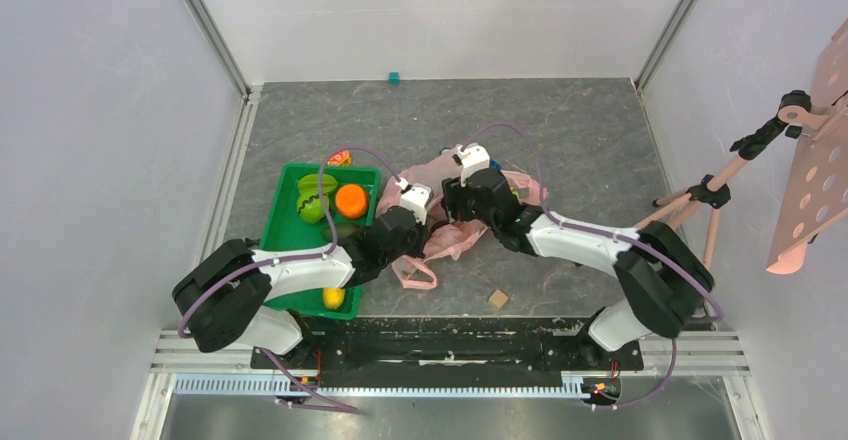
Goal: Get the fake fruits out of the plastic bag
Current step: Take out the fake fruit from the plastic bag, then place the fake fruit in the bin.
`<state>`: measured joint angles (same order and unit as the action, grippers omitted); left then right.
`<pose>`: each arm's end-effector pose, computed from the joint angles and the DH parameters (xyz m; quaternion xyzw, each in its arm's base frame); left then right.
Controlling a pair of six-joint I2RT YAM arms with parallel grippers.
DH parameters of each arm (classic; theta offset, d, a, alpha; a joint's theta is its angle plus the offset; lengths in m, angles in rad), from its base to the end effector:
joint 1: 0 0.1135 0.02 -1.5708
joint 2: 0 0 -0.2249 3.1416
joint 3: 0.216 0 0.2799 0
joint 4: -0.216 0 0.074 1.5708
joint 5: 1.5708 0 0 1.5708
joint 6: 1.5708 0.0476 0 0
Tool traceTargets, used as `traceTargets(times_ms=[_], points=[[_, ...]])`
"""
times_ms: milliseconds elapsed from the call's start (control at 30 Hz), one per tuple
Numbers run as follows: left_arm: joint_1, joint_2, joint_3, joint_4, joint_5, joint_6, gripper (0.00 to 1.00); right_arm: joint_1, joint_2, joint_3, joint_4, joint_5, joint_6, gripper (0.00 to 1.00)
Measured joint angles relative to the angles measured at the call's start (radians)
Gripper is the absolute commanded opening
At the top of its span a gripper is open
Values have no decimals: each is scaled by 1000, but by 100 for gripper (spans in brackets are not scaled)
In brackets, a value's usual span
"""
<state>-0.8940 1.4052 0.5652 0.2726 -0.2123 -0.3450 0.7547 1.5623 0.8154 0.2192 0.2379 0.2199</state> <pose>0.2030 -0.2367 0.1070 0.1873 0.8530 -0.2020 0.4433 0.2724 0.2408 0.1361 -0.1704 0.8459 0.1407 0.4853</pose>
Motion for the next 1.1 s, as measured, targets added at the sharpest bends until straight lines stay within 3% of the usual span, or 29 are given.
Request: traceTargets(times_ms=[367, 633, 1000, 1100], points=[[13, -5, -10, -3, -22, 0, 2, 0, -335, -172, -135, -121, 16, 44], [13, -97, 9, -76, -10, 0, 2, 0, -535, -262, -192, -321, 10, 44], [13, -192, 189, -285, 85, -10, 22, 0, -771, -274, -274, -407, -2, 44], [13, -223, 225, -365, 80, -13, 34, 0, -804, -274, -297, -406, -4, 44]])
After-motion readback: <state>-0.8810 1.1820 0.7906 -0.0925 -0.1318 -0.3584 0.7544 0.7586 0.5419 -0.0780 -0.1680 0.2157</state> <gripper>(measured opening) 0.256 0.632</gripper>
